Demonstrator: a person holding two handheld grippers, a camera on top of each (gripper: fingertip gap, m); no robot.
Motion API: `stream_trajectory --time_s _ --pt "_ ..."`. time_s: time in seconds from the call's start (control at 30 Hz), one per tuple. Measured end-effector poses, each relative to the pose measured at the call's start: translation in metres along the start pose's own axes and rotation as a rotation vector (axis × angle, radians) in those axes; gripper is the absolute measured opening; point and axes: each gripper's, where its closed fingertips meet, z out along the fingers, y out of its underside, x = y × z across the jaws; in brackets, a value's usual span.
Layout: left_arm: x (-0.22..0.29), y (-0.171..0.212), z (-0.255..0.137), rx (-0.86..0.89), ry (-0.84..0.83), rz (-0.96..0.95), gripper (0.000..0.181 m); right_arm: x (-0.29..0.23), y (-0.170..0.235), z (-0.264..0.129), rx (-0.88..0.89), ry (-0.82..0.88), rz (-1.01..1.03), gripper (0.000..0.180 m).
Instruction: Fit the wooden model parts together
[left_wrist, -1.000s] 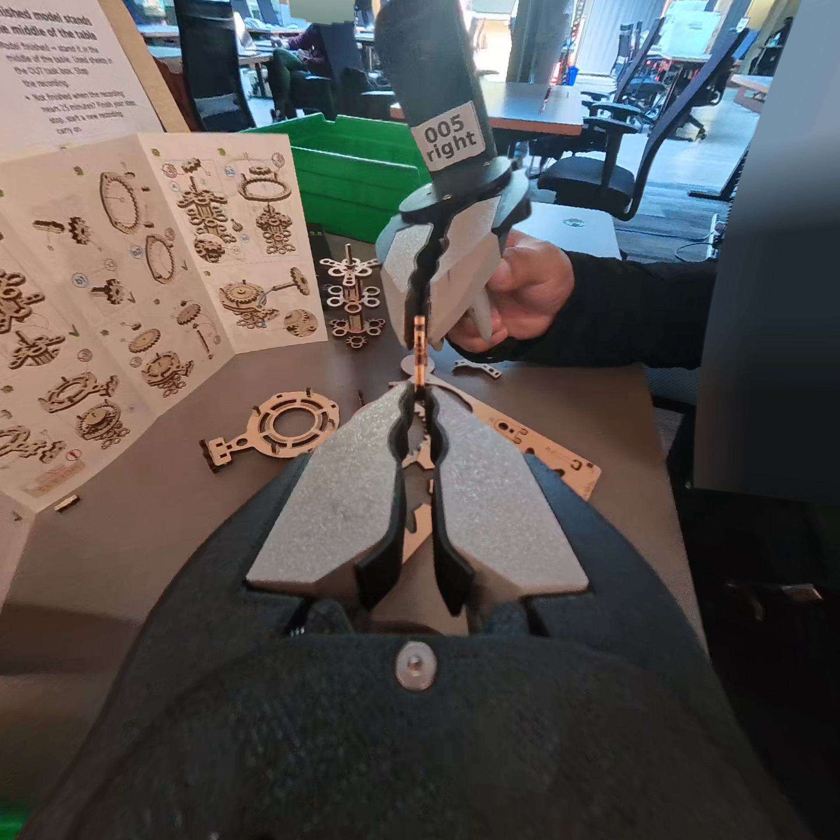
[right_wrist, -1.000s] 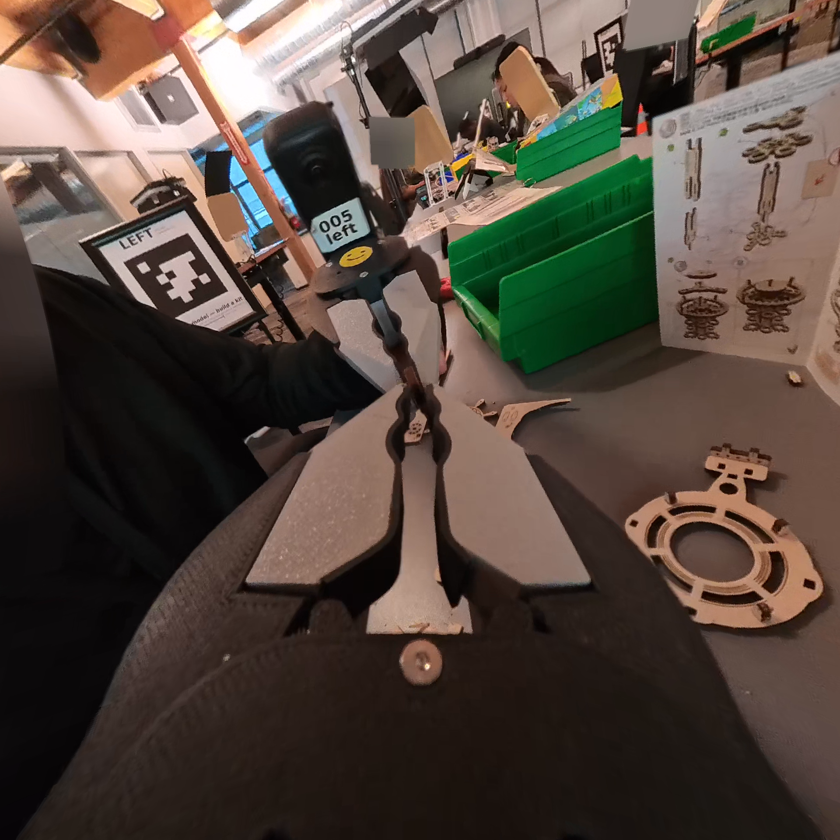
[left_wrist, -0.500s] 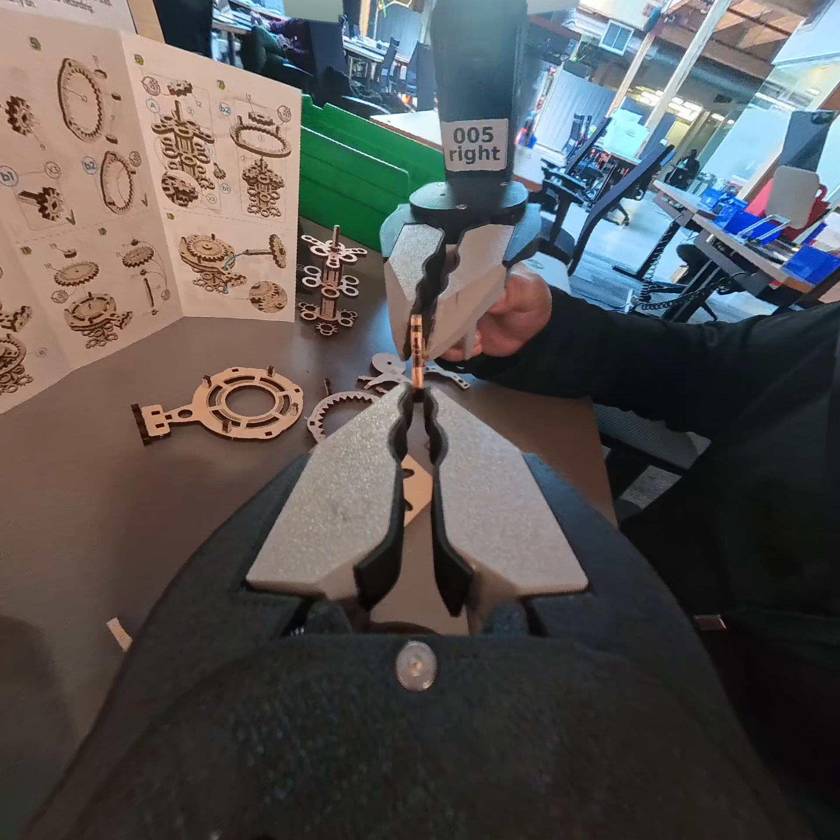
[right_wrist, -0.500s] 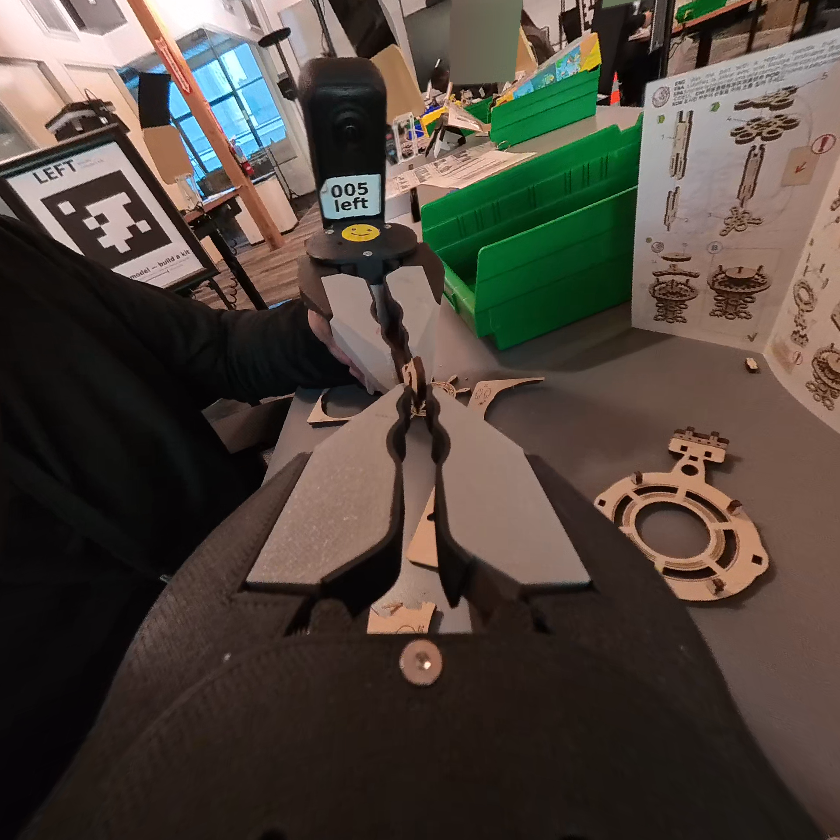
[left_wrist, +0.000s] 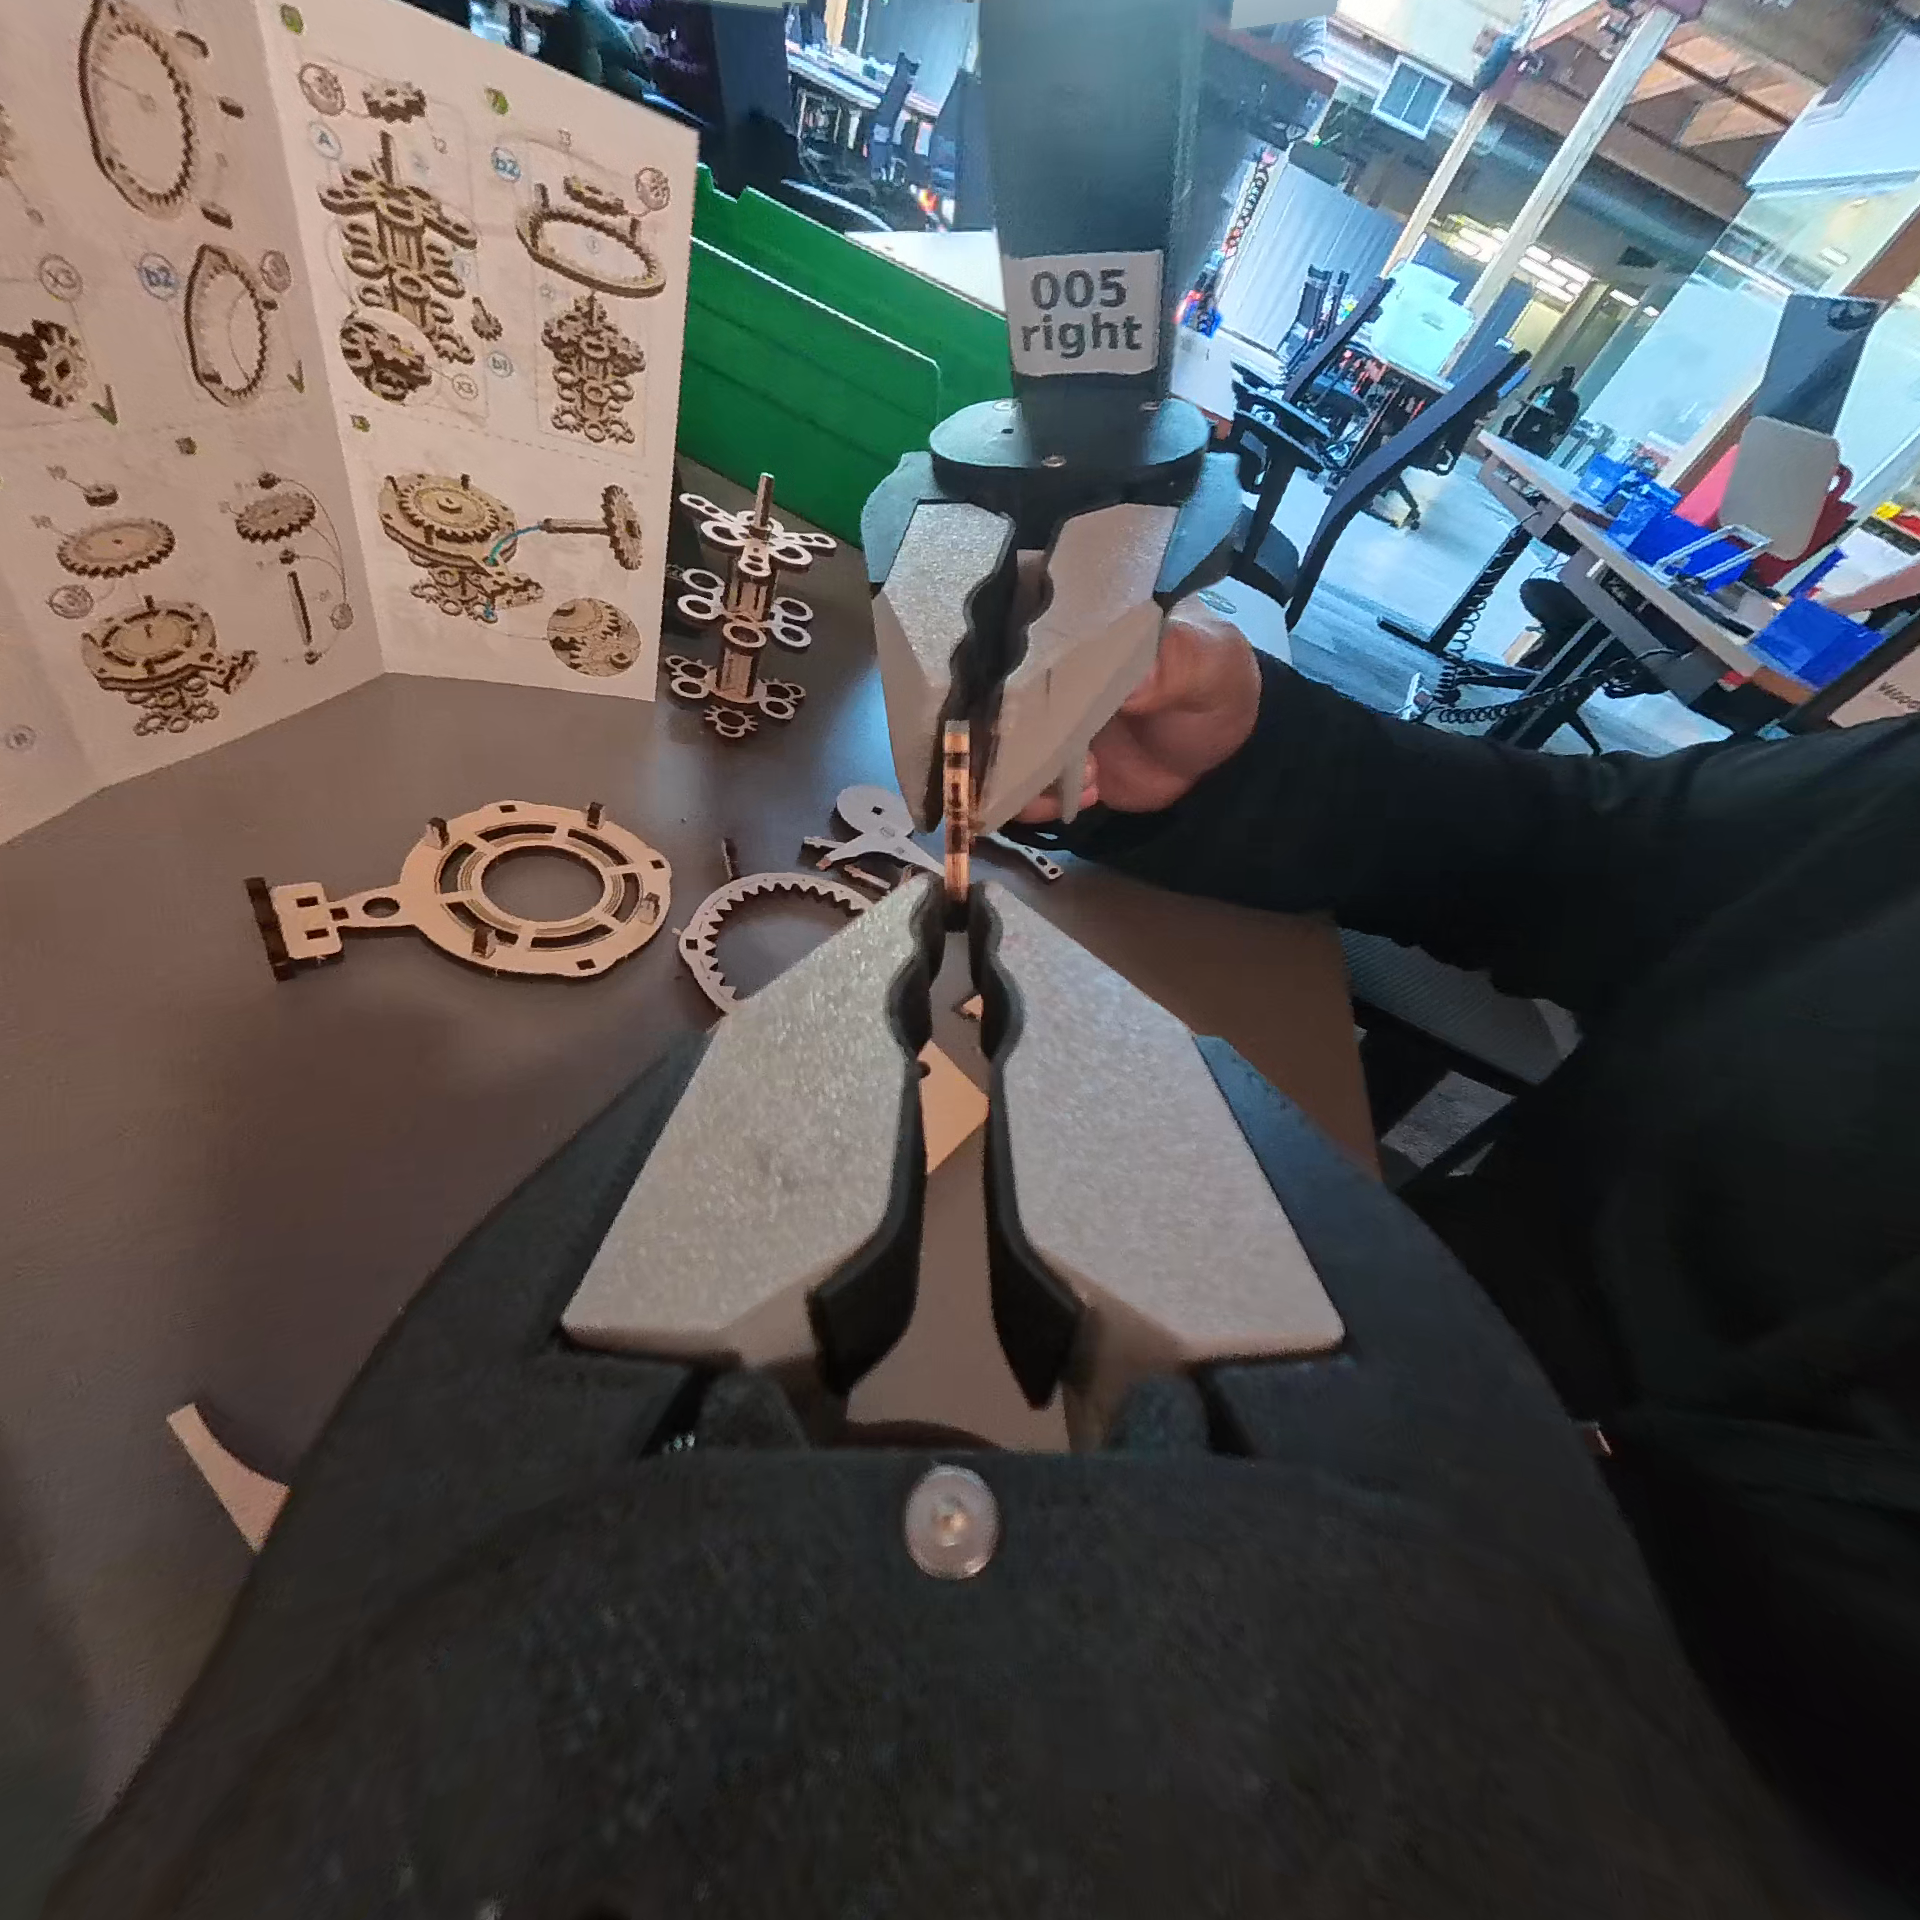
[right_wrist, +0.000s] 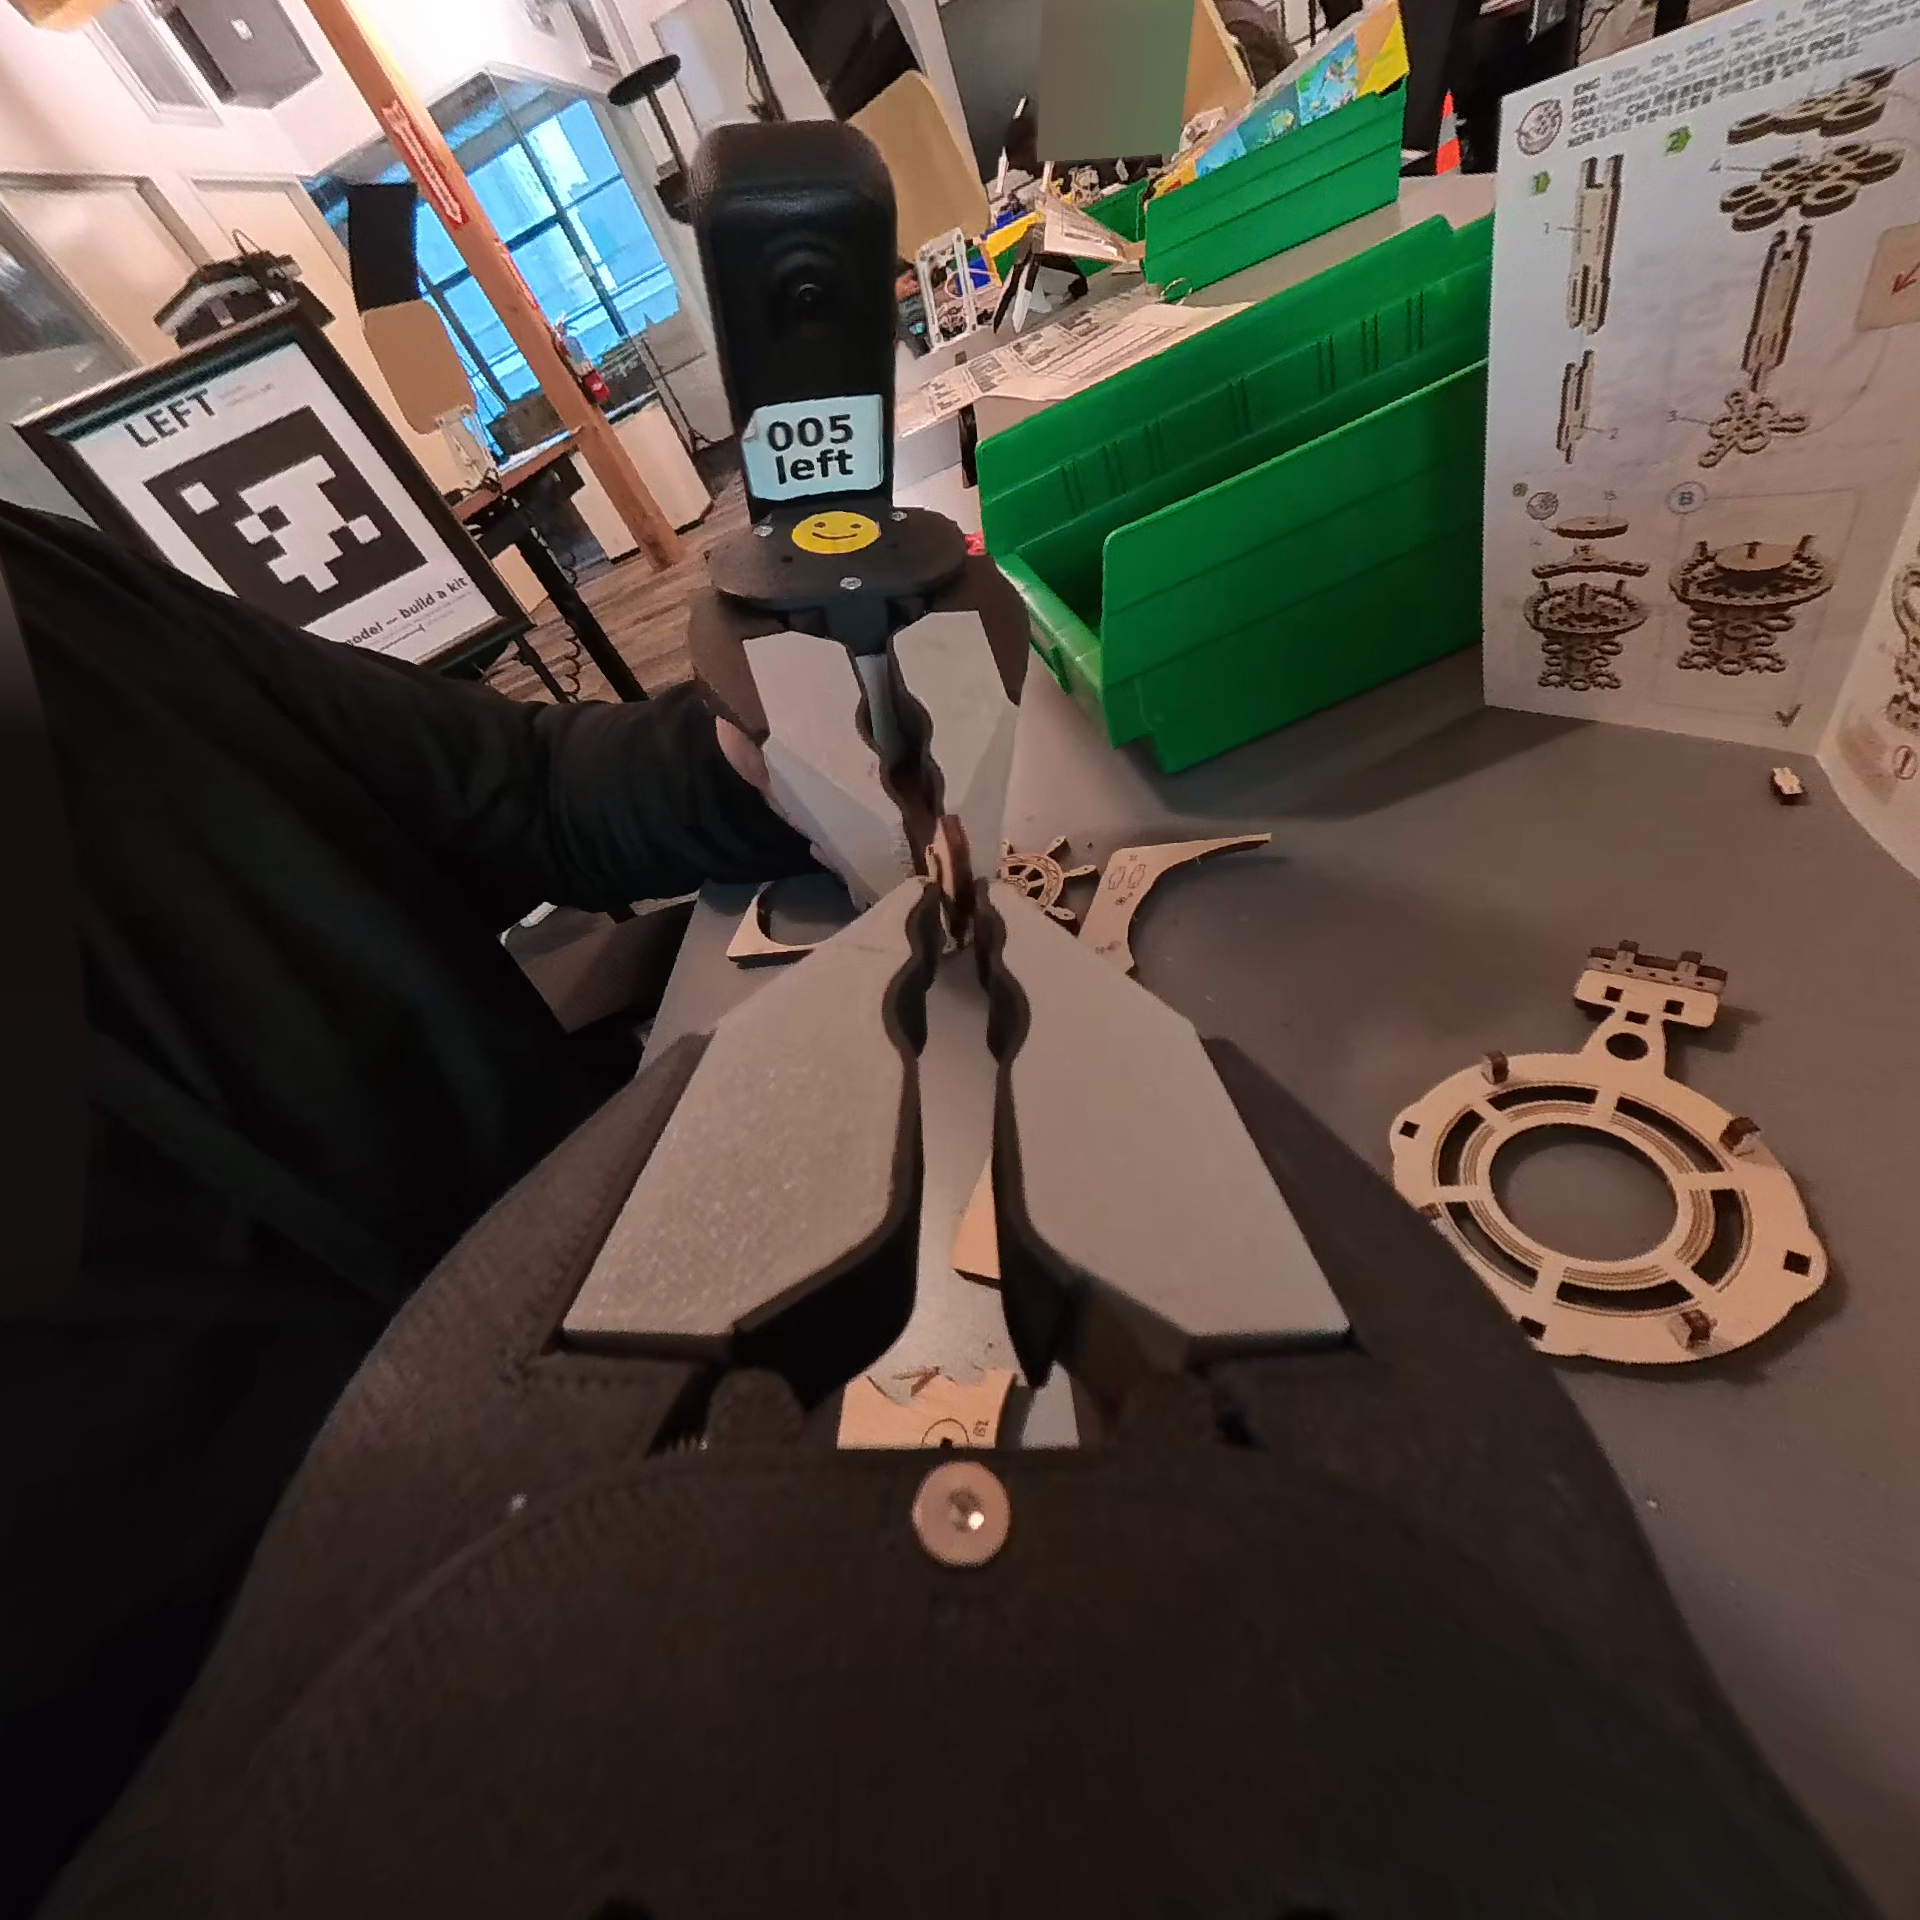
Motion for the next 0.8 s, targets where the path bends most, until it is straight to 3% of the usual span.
stream_trajectory --time_s 0.23,0.3,0.37,0.47,0.57,0.63,0.8 --pt "-0.003 0.001 0.001 -0.002 -0.027 -0.002 0.0 0.003 0.0 0.0 0.003 0.01 0.009 0.003" --pt "-0.011 0.002 0.0 -0.013 -0.099 0.059 0.0 0.003 0.0 0.001 0.005 0.001 0.03 0.014" --pt "-0.028 0.001 -0.005 -0.047 -0.286 0.295 0.0 0.006 0.001 0.0 0.004 0.009 0.059 0.027" --pt "-0.046 -0.011 -0.02 -0.113 -0.632 0.889 0.0 0.006 -0.004 -0.006 0.028 0.009 0.047 0.026" --pt "-0.023 -0.028 -0.025 -0.084 -0.784 1.429 0.0 0.002 -0.01 -0.013 0.056 0.002 0.029 0.025" --pt "-0.013 -0.033 -0.025 -0.068 -0.845 1.592 0.0 -0.005 -0.014 -0.014 0.073 -0.046 0.057 0.025" --pt "-0.006 -0.035 -0.021 -0.076 -0.929 1.787 0.0 -0.021 -0.017 -0.01 0.097 -0.159 0.12 0.023"
